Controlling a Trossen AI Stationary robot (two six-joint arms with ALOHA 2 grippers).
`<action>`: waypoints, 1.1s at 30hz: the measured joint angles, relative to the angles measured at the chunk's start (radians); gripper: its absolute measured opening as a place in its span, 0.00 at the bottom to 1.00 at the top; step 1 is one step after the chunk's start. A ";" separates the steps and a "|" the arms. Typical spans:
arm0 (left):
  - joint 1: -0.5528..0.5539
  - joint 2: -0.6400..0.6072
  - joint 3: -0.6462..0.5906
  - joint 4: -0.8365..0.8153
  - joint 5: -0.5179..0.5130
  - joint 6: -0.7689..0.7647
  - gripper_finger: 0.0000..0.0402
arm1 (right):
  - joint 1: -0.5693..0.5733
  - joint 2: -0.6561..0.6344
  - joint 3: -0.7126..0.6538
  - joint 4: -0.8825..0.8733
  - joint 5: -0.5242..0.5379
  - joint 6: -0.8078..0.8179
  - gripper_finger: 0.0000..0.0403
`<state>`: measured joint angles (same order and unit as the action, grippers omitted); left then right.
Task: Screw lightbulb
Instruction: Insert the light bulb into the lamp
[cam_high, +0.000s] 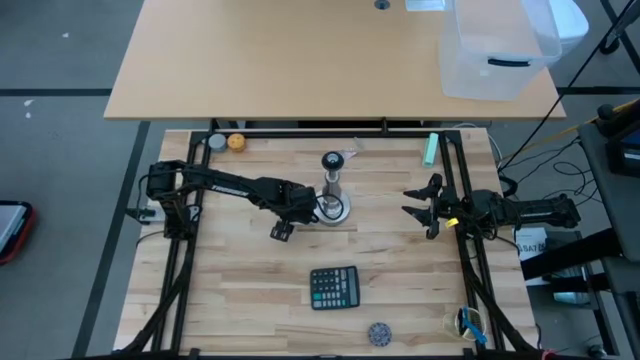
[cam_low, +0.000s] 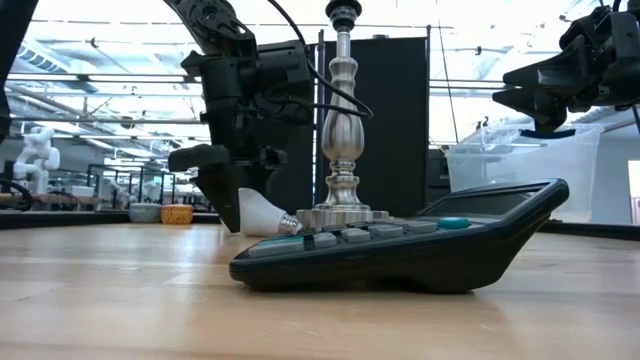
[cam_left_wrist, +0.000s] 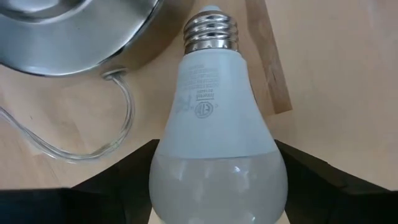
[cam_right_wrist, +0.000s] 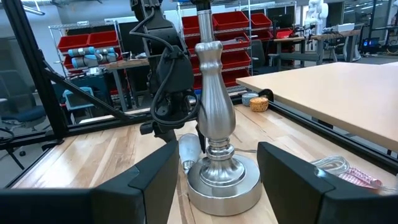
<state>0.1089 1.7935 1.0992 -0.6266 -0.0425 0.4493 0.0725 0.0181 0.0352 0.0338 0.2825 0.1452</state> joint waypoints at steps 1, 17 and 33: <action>0.000 0.000 0.000 0.000 0.000 -0.002 0.68 | 0.000 0.000 0.000 0.000 0.000 0.000 0.53; -0.007 -0.001 0.000 -0.039 -0.097 -0.018 0.69 | 0.000 0.000 0.000 0.000 0.000 -0.001 0.53; -0.014 -0.181 -0.001 -0.081 -0.133 -0.075 0.69 | 0.000 0.000 0.000 -0.001 0.000 -0.007 0.53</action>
<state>0.0952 1.6129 1.0981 -0.7074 -0.1757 0.3742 0.0723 0.0181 0.0353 0.0330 0.2829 0.1383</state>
